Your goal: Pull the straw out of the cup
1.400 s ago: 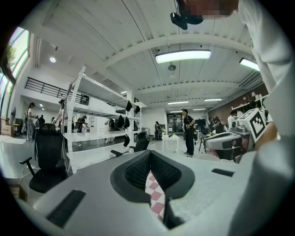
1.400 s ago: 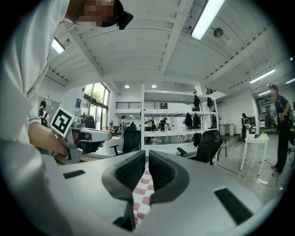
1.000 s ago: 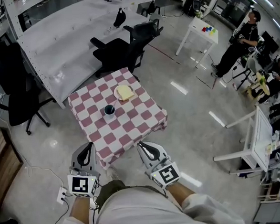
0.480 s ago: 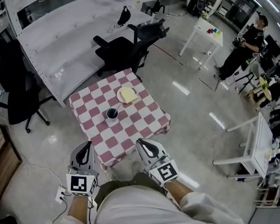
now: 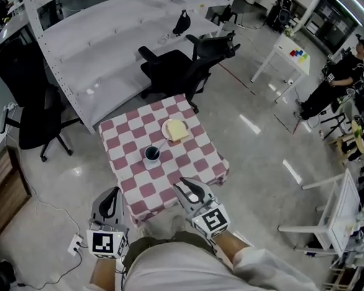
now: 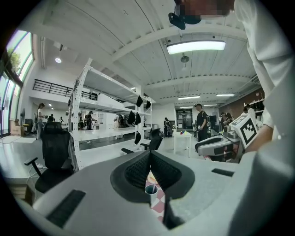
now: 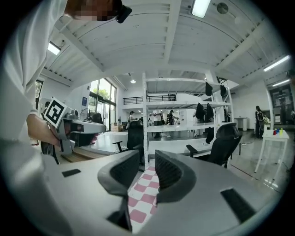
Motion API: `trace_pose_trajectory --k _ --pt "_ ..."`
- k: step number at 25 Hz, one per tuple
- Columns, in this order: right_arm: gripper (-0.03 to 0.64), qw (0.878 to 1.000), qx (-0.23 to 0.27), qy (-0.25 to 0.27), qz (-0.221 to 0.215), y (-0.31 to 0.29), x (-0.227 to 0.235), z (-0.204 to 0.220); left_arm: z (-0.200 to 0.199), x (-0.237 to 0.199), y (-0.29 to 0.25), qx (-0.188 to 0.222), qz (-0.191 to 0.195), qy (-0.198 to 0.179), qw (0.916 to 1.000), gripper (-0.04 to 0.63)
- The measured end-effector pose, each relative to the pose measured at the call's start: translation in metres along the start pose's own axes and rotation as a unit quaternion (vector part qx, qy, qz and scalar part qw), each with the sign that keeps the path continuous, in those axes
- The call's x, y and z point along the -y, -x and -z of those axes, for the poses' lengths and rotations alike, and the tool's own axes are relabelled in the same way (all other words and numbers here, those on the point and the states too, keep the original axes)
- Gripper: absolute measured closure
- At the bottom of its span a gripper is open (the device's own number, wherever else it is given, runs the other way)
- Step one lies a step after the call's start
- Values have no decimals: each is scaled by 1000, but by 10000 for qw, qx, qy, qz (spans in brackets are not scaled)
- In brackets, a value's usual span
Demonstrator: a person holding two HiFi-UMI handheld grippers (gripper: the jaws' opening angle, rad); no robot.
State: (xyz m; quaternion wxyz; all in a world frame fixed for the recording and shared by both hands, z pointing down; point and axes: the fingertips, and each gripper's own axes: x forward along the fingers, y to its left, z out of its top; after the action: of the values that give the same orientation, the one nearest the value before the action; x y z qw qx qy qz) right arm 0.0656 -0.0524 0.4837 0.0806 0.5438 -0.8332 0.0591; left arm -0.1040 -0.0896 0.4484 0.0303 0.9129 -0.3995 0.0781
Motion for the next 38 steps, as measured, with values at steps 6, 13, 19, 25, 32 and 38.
trace_pose_trajectory --k 6,13,19,25,32,38 --pt "433 9997 -107 -53 -217 -19 17 16 0 -3 -1 -111 -268 36 9996 591" --pt "431 9988 -362 -74 -336 -48 38 51 12 -9 8 -272 -613 77 9977 591" --pt "439 9974 -665 -120 -266 -81 61 87 17 -16 17 -419 -877 99 9952 591" --pt "443 9943 -1042 -158 -180 -116 82 128 22 -21 18 -532 -1000 51 9935 591" --pt "448 9877 -1535 -298 -96 -153 100 175 23 -29 20 -686 -1135 9 9912 591" --pt "454 9833 -1782 -356 -69 -180 108 204 33 -38 25 -839 -1291 7 9881 591"
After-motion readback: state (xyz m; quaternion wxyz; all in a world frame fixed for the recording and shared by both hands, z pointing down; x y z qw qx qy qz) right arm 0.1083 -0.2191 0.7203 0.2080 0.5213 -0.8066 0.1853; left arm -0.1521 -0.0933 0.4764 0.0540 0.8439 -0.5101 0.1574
